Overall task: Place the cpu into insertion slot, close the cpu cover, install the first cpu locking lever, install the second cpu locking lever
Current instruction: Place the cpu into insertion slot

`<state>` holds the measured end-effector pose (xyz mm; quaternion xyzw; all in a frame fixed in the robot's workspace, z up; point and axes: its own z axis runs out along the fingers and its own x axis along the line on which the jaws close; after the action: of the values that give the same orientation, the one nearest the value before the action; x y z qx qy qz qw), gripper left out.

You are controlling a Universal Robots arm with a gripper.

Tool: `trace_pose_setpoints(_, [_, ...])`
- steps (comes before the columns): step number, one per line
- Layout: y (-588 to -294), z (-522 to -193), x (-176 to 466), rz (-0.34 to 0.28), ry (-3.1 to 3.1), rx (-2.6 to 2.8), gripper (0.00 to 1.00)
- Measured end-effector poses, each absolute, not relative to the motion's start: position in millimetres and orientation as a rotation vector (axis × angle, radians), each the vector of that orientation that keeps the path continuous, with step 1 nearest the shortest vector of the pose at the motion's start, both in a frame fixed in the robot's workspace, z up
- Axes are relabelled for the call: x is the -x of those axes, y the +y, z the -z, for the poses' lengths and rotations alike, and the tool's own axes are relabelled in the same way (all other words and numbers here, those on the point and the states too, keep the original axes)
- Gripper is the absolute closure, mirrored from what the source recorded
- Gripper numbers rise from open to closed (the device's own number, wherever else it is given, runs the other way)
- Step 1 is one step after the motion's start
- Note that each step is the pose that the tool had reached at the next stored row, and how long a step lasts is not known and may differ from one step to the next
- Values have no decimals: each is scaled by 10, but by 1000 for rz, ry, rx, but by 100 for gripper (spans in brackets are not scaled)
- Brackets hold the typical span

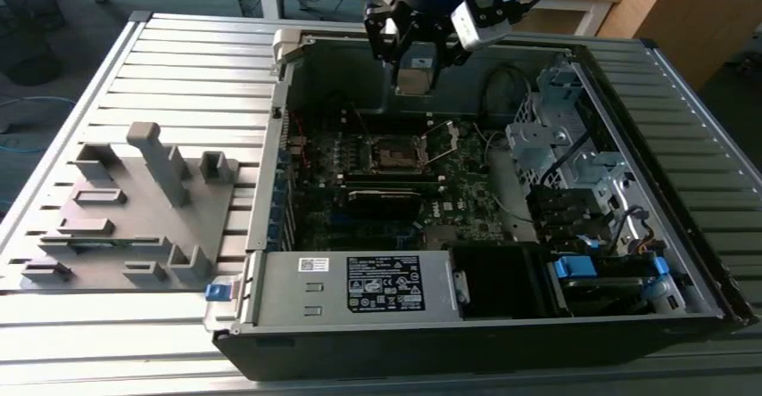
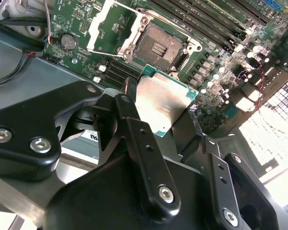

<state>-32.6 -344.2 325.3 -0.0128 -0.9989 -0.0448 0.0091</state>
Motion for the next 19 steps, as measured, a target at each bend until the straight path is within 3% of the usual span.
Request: trace_pose_setpoints(19, [-3442, -3113, 326, 140, -3120, 40, 46])
